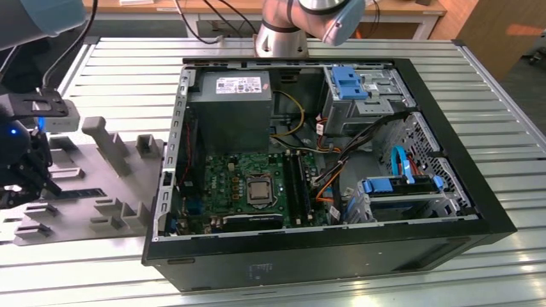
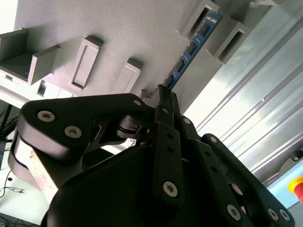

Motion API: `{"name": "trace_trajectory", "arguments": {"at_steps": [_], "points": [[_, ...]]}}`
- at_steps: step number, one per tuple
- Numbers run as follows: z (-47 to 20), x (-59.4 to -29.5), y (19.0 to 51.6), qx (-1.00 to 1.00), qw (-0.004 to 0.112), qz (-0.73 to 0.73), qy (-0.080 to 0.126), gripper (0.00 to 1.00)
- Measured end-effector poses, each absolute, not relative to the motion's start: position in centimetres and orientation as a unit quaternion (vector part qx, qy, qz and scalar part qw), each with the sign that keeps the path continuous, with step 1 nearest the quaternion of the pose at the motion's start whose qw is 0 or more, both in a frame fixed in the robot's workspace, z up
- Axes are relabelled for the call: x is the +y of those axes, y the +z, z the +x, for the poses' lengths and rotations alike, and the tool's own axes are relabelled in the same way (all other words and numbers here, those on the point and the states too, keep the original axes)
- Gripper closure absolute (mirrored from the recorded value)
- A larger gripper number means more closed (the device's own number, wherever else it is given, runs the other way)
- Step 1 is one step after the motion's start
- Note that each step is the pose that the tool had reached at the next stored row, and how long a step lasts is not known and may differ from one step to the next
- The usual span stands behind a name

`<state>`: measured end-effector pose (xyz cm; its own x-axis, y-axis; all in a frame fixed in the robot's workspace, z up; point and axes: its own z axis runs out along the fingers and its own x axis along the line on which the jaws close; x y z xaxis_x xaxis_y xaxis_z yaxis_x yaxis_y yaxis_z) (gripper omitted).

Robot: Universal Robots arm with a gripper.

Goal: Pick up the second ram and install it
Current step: 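Pick up the second ram and move it above second insertion slot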

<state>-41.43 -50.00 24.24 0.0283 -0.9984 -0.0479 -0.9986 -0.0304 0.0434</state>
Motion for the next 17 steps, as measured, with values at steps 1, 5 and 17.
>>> {"name": "trace_trajectory", "arguments": {"at_steps": [1,5,17], "points": [[-41.4,-50.0,24.6,0.696,0.001,-0.717,0.032,0.88],[-41.4,-50.0,26.0,0.696,0.002,-0.717,0.033,0.88],[-41.4,-50.0,29.9,0.696,0.005,-0.717,0.036,0.88]]}}
